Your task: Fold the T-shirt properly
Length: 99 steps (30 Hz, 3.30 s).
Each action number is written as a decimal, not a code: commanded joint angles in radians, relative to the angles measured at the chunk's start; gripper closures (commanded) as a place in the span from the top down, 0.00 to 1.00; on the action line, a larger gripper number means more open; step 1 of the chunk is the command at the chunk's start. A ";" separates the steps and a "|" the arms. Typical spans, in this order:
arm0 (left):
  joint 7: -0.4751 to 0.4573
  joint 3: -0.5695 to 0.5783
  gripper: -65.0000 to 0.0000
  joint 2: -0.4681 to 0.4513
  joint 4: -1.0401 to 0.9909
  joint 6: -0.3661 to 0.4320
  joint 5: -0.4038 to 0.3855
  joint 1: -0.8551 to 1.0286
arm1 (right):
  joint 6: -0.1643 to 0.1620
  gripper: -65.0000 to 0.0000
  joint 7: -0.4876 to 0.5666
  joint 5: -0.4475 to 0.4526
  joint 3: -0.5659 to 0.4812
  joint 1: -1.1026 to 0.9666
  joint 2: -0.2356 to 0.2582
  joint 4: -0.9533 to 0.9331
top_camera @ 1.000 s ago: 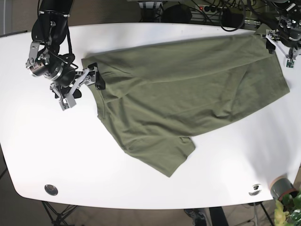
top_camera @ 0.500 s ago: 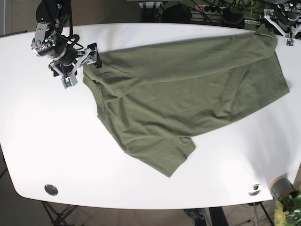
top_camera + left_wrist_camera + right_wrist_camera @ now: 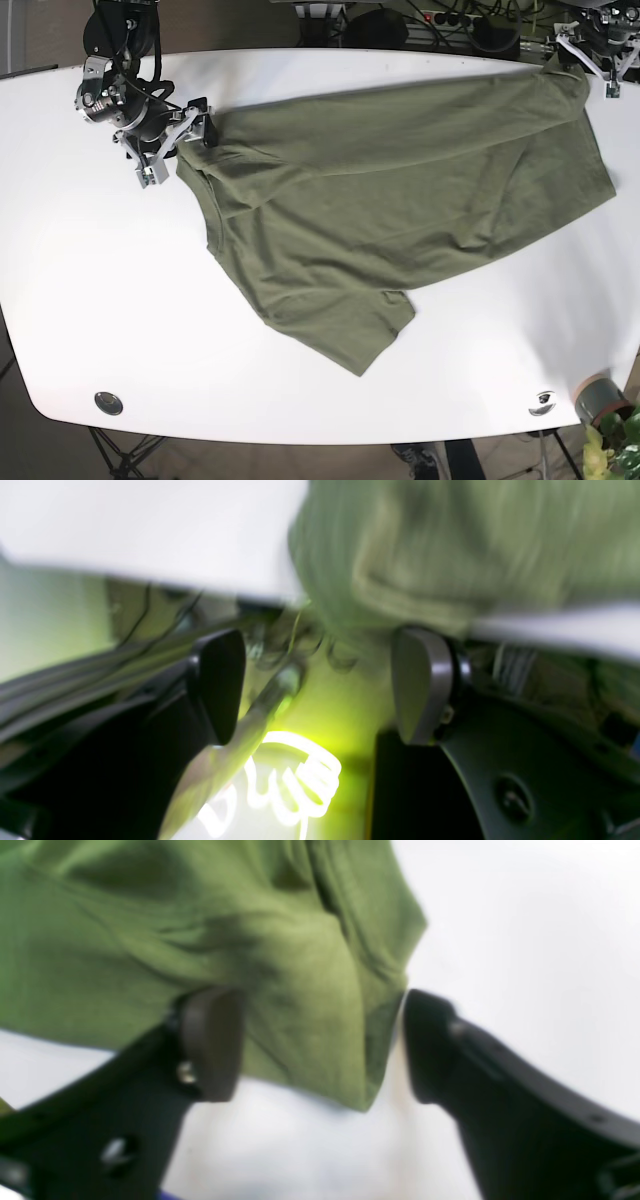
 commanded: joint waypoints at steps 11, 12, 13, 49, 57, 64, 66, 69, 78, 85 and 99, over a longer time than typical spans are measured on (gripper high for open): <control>-0.023 0.142 0.45 -0.128 -0.093 0.004 -0.006 -0.053 | 0.006 0.12 0.022 0.007 0.009 0.019 0.012 -0.043; -0.023 0.158 0.41 -0.137 -0.093 0.004 -0.004 -0.062 | 0.006 0.06 0.022 0.007 0.009 0.014 0.012 -0.043; -0.020 0.178 0.38 -0.151 -0.093 0.004 0.000 -0.077 | 0.006 0.02 0.022 0.007 0.009 0.012 0.014 -0.043; -0.017 0.245 0.34 -0.283 0.038 0.004 0.149 -0.068 | 0.001 0.05 0.019 0.089 0.138 -0.325 -0.014 0.165; -0.017 0.152 0.34 -0.278 0.038 0.004 0.143 -0.024 | 0.001 0.05 0.022 0.082 0.138 -0.325 -0.014 0.164; -0.017 0.144 0.34 -0.269 0.036 0.004 0.142 -0.025 | 0.000 0.06 0.023 0.082 0.138 -0.324 -0.014 0.164; -0.017 0.144 0.34 -0.243 0.036 0.004 0.137 -0.047 | 0.000 0.15 0.027 0.084 0.138 -0.322 -0.015 0.164; -0.017 0.142 0.35 -0.214 0.036 0.004 0.125 -0.099 | -0.002 0.38 0.040 0.089 0.138 -0.314 -0.015 0.165; -0.017 0.144 0.62 -0.143 0.036 0.004 0.128 -0.225 | -0.002 0.70 0.042 0.082 0.173 -0.268 -0.015 0.165; -0.017 0.144 0.61 -0.142 0.031 0.004 0.128 -0.288 | -0.002 0.70 0.040 0.081 0.192 -0.182 -0.009 0.164; -0.017 0.187 0.61 -0.142 0.030 0.004 0.129 -0.392 | 0.004 0.70 -0.016 -0.115 0.173 0.080 -0.015 0.147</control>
